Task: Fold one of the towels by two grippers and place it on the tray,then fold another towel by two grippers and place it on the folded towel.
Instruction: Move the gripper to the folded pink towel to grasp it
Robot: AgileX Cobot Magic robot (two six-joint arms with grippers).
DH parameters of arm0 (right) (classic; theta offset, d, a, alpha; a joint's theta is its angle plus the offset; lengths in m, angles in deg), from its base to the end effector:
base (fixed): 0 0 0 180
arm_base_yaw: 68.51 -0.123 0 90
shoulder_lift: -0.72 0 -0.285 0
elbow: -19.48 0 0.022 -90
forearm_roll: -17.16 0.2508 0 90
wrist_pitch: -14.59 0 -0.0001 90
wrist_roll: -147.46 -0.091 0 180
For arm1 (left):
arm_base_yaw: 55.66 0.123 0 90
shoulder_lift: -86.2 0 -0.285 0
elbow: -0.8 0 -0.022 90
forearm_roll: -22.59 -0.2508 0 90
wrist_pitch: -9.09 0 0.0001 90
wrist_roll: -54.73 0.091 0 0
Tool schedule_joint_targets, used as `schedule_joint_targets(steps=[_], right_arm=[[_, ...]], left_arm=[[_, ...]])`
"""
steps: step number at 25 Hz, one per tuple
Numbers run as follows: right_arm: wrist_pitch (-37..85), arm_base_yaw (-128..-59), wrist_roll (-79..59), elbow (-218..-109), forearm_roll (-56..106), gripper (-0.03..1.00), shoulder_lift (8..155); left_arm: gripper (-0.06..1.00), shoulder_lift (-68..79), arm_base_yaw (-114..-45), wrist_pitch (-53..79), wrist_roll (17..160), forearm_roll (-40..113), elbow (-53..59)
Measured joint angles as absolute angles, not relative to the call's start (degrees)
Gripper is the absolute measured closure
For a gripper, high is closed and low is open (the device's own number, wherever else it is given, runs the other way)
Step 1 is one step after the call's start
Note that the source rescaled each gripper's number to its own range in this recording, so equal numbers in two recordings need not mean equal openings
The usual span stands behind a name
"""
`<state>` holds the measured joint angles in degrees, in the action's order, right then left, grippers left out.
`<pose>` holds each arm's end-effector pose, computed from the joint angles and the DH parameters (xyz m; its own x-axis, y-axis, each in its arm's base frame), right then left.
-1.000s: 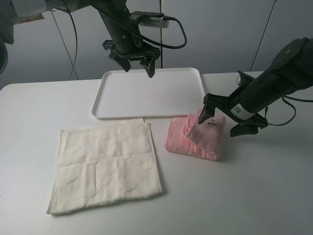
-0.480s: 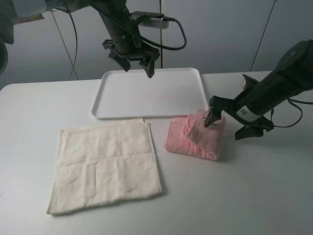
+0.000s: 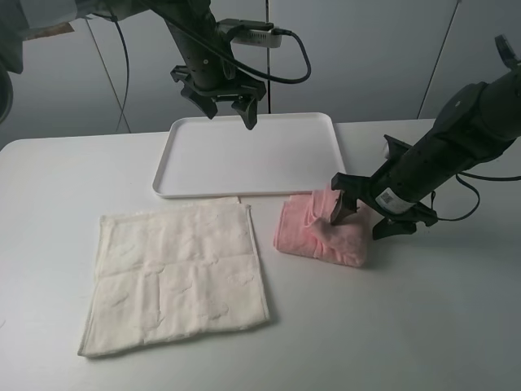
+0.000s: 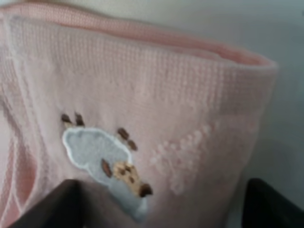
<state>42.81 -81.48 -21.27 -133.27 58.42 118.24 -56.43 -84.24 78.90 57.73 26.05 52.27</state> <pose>0.2997 0.0982 0.0994 -0.9753 0.2094 -0.0703 0.1689 0.9120 0.3739 0.4430 -0.2472 0.2270 -0.8140 0.4793 -0.3281 0.5198 0.8532 -0.0432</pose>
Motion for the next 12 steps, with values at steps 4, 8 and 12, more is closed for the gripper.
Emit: schedule_joint_targets(steps=[4,8,12], right_arm=[[42.81,-81.48,-21.17,-133.27,58.42,0.54,118.24],[42.81,-81.48,-19.20,-133.27,58.42,0.83,118.24],[42.81,-81.48,-16.24,-133.27,59.98,0.86,118.24]], left_arm=[[-0.03,-56.43,-84.24,78.90,57.73,25.96,52.27],[-0.03,-56.43,-84.24,78.90,57.73,25.96,52.27],[-0.03,-56.43,-84.24,78.90,57.73,25.96,52.27]])
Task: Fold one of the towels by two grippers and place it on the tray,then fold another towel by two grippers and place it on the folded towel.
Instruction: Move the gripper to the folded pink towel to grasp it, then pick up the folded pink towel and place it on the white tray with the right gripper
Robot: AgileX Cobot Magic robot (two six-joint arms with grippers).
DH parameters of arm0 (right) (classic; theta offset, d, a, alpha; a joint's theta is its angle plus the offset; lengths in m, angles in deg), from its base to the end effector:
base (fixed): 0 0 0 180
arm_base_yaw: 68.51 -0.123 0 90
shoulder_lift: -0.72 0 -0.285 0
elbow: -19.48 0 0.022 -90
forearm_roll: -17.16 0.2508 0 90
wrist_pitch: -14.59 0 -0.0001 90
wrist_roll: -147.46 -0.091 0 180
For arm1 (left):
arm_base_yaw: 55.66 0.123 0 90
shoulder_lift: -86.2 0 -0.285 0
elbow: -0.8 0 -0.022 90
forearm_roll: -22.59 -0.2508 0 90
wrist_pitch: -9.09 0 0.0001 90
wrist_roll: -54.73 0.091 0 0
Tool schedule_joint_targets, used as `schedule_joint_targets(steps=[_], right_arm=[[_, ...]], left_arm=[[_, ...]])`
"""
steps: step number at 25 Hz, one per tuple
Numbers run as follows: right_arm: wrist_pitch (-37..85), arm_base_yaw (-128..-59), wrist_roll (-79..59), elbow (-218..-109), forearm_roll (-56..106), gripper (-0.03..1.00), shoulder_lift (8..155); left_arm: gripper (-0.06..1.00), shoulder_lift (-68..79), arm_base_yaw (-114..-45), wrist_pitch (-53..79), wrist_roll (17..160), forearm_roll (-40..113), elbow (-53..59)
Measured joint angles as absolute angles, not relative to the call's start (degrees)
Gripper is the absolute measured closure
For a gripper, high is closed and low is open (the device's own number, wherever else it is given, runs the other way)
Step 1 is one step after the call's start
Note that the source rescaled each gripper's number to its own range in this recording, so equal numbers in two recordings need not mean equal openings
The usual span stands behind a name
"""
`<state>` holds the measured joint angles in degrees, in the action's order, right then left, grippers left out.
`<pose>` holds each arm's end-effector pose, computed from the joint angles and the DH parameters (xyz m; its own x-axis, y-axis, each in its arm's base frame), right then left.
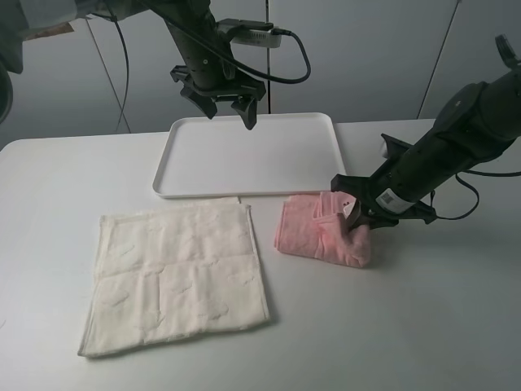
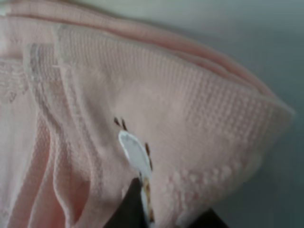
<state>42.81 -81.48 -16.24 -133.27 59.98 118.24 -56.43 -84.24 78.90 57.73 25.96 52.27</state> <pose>0.3001 0.0992 0.0999 -0.9836 0.1521 -0.0972 0.1046 0.9190 0.3801 0.4431 -0.2471 0.2270 -0.8138 0.4797 -0.3281 0.5198 0.8533 -0.0417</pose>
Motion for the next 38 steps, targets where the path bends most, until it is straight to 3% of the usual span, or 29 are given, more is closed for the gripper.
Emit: schedule_joint_targets(steps=[11,15,21,26,38], right_arm=[[43.84,-81.51,-9.04,-133.27,67.14,0.86,111.62],[49.65,-81.51,-7.03,-135.72,68.10,0.86,106.77],[56.82,-81.61,-4.20,-145.13,72.21,0.86,105.76],[61.25,-81.61,-4.09,-154.75,74.93,0.86,107.58],[65.19,-86.74,-7.75,-179.74,73.33,0.86,128.20]], left_arm=[[-0.03,-55.61,-84.24,78.90,57.73,26.19,52.27],[-0.03,-52.12,-84.24,78.94,57.73,23.75,52.27],[-0.03,-45.02,-82.91,79.03,57.76,17.21,52.27],[-0.03,-41.86,-76.91,79.15,58.23,17.32,52.37],[-0.03,-41.49,-68.43,79.15,60.88,19.32,52.37]])
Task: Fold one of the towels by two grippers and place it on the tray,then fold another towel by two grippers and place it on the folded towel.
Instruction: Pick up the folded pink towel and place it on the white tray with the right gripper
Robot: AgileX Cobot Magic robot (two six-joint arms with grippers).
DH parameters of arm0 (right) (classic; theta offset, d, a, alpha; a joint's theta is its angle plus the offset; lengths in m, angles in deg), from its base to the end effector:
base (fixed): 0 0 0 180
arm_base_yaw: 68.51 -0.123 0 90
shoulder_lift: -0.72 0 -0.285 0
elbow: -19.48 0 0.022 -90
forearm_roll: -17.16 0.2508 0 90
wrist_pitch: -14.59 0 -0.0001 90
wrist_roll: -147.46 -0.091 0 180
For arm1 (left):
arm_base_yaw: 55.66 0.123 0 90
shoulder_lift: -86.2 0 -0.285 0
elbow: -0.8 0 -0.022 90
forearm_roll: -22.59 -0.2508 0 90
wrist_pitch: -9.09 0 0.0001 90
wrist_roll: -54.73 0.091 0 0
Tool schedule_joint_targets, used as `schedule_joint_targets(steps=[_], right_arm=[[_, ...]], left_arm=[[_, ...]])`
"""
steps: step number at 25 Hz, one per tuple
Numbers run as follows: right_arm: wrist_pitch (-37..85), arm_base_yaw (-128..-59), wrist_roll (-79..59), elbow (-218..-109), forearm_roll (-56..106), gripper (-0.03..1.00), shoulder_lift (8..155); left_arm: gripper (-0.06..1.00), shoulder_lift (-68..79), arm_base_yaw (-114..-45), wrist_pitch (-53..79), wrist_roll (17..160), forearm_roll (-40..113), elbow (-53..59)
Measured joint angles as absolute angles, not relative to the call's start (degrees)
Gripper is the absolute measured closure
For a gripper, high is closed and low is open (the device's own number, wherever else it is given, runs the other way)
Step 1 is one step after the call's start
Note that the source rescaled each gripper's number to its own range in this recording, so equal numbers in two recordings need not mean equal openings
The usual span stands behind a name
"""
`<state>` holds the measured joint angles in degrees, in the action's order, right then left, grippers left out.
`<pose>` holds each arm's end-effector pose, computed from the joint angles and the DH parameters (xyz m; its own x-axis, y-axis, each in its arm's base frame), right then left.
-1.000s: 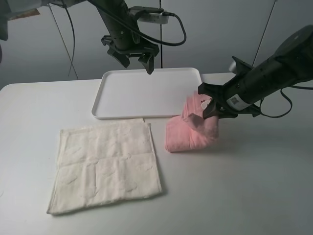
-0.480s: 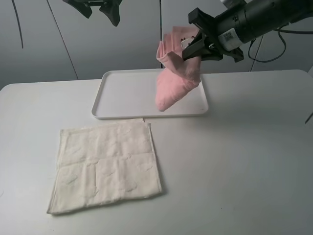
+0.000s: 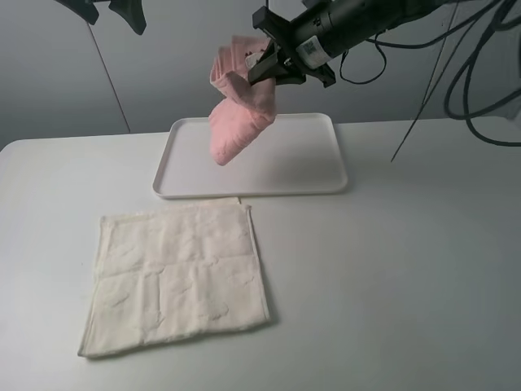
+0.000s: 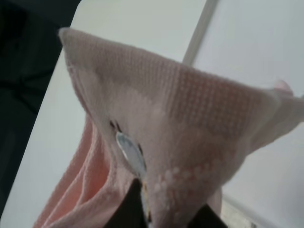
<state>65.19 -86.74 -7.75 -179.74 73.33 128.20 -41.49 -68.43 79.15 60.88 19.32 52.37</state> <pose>0.4196 0.1997 0.2362 -0.9086 -0.0411 -0.4156 -0.3392 0.6532 0.6770 0.4526 -0.0976 0.3545 -0.7792 0.3061 -0.5469 0.2925 0.9494 0.1146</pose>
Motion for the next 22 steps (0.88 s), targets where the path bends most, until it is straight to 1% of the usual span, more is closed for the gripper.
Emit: schedule_joint_targets(steps=[4,7,15,22], right_arm=[[65.18,-86.86,-11.23,-187.41,67.36,0.86,134.57],[64.24,-86.86,-12.91,-190.58,63.45,0.86,137.91],[59.00,-86.86,-14.03,-191.24,57.58,0.86,144.24],[54.00,-87.97,-16.57,-191.46,49.06,0.86,145.83]], left_arm=[[-0.03,-41.49,-68.19,79.15,60.88,18.82,52.37],[-0.03,-41.49,-68.19,79.15,61.02,18.82,52.37],[-0.03,-41.49,-68.19,79.15,61.15,18.93,52.37],[-0.03,-41.49,-68.19,79.15,61.15,19.26,50.78]])
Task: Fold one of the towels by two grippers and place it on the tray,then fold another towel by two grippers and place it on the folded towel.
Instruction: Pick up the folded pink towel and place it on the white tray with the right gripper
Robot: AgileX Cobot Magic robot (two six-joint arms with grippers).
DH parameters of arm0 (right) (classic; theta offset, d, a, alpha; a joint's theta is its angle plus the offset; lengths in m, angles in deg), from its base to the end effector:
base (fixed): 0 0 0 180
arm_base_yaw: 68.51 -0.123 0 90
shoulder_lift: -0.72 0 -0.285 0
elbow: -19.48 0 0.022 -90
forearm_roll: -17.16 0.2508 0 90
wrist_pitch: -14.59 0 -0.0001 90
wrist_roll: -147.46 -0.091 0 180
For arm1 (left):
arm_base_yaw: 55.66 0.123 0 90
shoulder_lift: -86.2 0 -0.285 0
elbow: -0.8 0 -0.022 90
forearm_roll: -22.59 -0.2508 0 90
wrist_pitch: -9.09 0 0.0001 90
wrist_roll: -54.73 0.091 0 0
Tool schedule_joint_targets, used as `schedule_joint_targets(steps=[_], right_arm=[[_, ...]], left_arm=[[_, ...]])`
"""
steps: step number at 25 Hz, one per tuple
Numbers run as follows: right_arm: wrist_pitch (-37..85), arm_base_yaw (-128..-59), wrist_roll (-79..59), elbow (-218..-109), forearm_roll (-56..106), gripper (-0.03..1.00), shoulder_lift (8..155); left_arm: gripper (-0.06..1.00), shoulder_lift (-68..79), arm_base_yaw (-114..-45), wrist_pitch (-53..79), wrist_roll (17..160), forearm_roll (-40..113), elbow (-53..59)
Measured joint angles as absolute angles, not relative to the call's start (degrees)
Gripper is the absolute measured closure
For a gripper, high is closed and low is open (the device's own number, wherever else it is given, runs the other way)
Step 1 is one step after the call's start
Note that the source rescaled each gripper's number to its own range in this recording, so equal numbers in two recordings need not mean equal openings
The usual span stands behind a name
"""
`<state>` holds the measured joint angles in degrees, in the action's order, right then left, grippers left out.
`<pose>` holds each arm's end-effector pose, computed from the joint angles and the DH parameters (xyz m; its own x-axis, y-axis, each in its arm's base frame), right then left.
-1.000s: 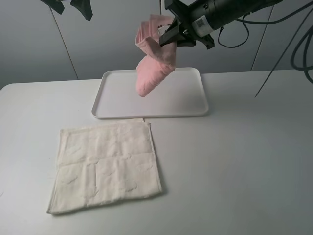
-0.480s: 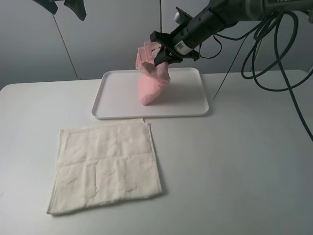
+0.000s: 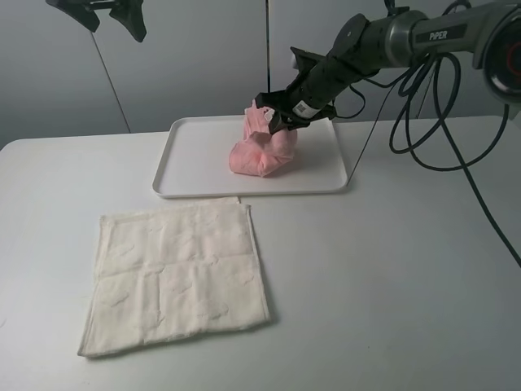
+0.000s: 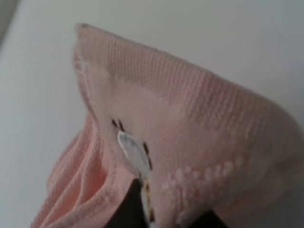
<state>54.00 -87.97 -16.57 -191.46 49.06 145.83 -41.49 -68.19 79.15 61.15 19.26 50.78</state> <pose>0.4759 0.2006 0.1298 -0.8776 -0.1415 -0.4581 -0.3331 0.8671 0.3704 0.4531 -0.0956 0.3465 -0.7936 0.3109 -0.5231 0.2951 0.9484 0.1160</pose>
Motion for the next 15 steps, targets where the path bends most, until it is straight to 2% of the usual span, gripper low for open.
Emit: schedule_joint_targets(steps=[7,8,9,13,15], right_arm=[[49.98,-91.16,-25.50,-191.46,35.90,0.85,145.87],[49.50,-91.18,-26.11,-191.46,35.76,0.82,145.87],[49.21,-91.28,-26.53,-191.46,35.76,0.75,145.96],[48.52,-91.60,-28.65,-191.46,35.64,0.35,146.75],[48.31,-91.84,-30.33,-191.46,35.54,0.23,147.78]], left_arm=[[-0.03,-41.39,-68.19,79.15,61.15,19.36,50.54],[-0.03,-41.39,-68.19,79.15,61.15,19.36,50.54],[-0.03,-41.39,-68.19,79.15,61.15,19.36,50.54],[-0.03,-41.39,-68.19,79.15,61.15,19.49,50.54],[-0.03,-41.39,-68.19,79.15,61.15,19.49,50.54]])
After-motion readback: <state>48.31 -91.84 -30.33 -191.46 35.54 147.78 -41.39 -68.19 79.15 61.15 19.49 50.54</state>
